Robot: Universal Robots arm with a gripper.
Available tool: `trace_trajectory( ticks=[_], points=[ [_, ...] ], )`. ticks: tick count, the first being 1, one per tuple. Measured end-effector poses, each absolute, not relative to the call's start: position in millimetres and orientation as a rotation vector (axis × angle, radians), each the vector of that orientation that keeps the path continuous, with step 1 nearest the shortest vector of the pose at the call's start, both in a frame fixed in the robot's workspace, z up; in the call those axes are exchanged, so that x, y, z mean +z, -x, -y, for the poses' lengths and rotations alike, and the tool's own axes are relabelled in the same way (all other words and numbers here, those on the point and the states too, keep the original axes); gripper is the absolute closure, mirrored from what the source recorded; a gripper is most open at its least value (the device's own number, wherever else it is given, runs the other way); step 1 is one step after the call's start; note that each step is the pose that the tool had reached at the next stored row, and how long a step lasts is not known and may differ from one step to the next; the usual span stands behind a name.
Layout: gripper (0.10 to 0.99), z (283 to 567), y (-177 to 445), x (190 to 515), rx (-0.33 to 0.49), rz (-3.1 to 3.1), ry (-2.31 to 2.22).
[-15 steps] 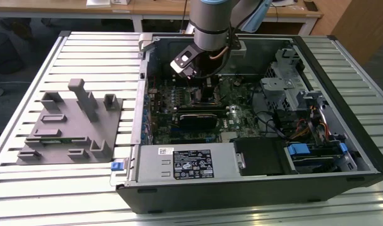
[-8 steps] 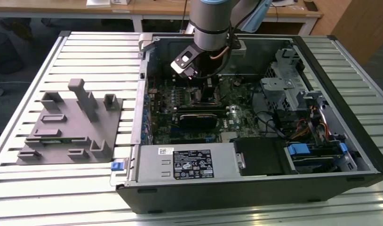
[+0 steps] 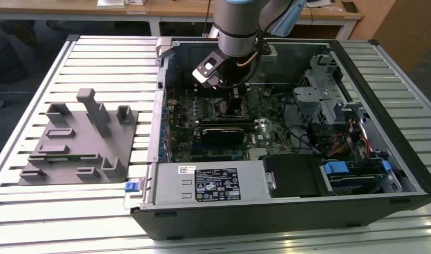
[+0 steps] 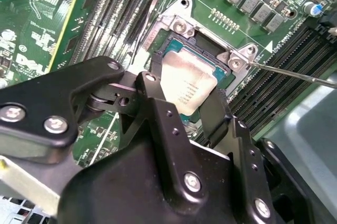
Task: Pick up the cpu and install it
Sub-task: 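Place the cpu into insertion slot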
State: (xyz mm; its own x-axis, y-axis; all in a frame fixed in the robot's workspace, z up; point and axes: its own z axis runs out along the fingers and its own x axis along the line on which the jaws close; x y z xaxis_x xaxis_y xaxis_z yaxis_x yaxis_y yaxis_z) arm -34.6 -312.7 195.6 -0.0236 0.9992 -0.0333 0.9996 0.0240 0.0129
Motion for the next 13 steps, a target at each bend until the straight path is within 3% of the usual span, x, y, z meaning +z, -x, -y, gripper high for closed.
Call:
trace_trajectory(
  ticks=[13],
  points=[
    [0.541, 312.6, 34.6, 195.5, -0.027, -2.221, -2.17]
  ],
)
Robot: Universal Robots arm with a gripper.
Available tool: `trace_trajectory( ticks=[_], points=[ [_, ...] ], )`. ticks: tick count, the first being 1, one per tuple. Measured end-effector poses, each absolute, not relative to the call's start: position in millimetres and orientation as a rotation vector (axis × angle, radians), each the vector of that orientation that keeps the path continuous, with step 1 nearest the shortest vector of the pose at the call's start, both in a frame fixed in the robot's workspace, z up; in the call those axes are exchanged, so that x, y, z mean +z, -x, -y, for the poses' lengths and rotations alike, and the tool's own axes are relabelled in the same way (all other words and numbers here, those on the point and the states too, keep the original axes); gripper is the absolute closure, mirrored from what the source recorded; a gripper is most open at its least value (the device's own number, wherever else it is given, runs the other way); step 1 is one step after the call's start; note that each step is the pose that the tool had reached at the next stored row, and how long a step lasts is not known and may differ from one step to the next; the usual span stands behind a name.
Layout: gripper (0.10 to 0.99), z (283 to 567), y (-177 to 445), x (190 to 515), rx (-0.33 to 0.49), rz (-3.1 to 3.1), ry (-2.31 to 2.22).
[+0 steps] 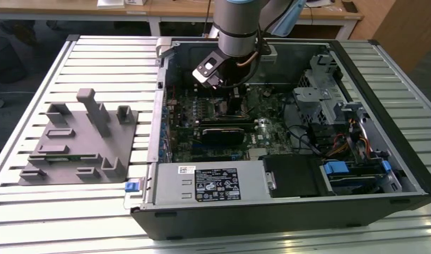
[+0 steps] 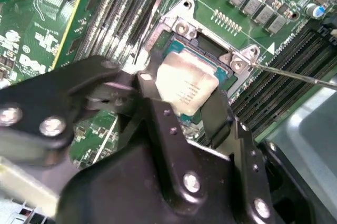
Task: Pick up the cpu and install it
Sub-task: 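Place the cpu into insertion slot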
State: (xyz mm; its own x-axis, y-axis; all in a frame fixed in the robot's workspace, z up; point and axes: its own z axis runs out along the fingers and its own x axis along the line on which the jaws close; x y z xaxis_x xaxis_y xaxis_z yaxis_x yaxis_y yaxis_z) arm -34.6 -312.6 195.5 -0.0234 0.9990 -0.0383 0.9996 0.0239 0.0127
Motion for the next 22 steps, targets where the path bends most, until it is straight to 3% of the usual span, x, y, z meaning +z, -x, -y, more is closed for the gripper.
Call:
trace_trajectory(
  ticks=[1, 16, 19, 22],
  points=[
    [0.478, 313, 35, 196, -0.027, -2.221, -2.17],
    [0.478, 313, 35, 200, -0.027, -2.222, -2.17],
    [0.557, 313, 35, 203, -0.027, -2.222, -2.17],
    [0.733, 313, 35, 206, -0.027, -2.222, -2.17]
  ],
)
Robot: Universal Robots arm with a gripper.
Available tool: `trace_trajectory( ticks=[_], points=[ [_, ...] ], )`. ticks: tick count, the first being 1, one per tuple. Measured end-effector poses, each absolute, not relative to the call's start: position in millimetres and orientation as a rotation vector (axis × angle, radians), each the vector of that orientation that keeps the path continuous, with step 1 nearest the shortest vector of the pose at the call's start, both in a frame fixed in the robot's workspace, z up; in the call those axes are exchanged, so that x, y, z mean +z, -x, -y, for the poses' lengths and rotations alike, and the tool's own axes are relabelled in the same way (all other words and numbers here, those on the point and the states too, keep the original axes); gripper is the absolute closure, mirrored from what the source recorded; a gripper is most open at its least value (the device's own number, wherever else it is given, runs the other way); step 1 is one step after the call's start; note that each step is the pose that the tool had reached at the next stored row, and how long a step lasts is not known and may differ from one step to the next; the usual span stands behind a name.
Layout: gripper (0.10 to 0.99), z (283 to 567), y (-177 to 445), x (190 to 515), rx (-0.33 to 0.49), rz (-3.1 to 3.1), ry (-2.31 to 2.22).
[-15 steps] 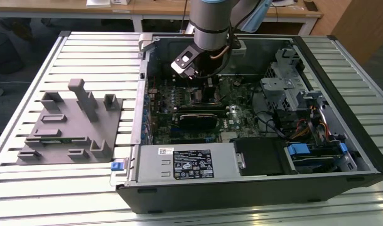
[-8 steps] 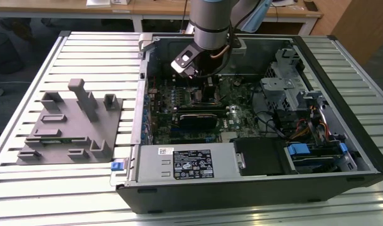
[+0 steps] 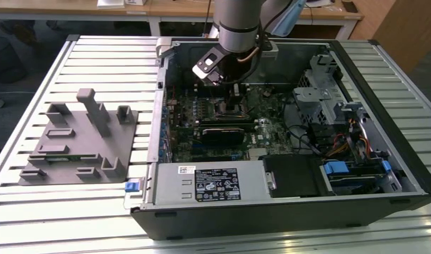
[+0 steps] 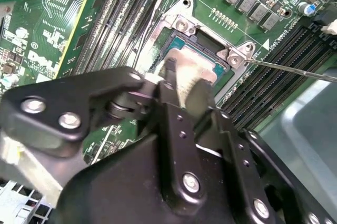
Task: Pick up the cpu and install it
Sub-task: 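Place the cpu into insertion slot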
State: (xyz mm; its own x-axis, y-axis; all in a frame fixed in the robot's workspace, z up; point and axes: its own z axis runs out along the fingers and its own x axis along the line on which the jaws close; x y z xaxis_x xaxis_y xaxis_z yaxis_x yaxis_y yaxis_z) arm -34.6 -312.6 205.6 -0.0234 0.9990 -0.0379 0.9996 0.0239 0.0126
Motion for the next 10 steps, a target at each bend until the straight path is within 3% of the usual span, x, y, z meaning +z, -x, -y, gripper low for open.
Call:
trace_trajectory(
  ticks=[2, 7, 10],
  points=[
    [0.733, 312.6, 34.6, 207.1, -0.027, -2.222, -2.17],
    [0.969, 312.6, 34.6, 210.8, -0.027, -2.223, -2.169],
    [0.98, 312.6, 34.6, 213.2, -0.026, -2.223, -2.169]
  ],
)
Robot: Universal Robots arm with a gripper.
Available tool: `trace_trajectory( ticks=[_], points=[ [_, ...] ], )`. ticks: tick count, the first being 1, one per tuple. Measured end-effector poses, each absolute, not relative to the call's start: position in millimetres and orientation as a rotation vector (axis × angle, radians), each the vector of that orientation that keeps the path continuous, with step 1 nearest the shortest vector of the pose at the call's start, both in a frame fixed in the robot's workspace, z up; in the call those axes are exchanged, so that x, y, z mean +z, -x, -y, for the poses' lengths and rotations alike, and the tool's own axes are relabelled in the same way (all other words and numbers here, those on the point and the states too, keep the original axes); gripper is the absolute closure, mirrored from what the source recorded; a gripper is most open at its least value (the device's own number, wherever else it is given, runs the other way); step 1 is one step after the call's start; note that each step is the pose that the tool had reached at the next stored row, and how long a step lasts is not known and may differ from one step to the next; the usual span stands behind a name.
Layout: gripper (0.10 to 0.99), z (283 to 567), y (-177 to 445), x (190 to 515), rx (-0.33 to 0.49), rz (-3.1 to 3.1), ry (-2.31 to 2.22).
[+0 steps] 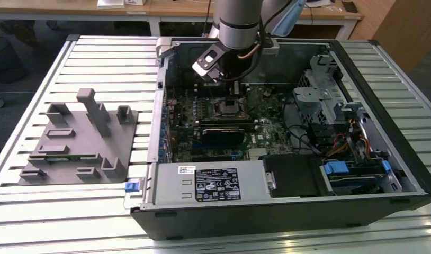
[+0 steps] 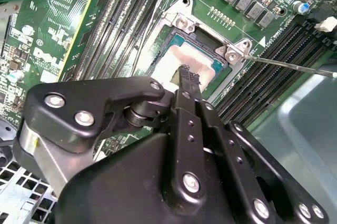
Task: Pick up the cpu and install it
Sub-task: 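Place the cpu into insertion slot, then close the cpu cover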
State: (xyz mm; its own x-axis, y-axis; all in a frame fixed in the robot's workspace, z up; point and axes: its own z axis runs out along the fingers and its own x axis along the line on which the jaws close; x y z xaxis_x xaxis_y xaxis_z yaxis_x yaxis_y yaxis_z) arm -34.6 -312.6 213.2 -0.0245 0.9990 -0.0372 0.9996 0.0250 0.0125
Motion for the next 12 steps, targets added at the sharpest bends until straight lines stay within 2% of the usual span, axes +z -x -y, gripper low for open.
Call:
trace_trajectory(
  ticks=[12],
  points=[
    [0.98, 312.6, 34.6, 223.5, -0.022, -2.225, -2.171]
  ],
)
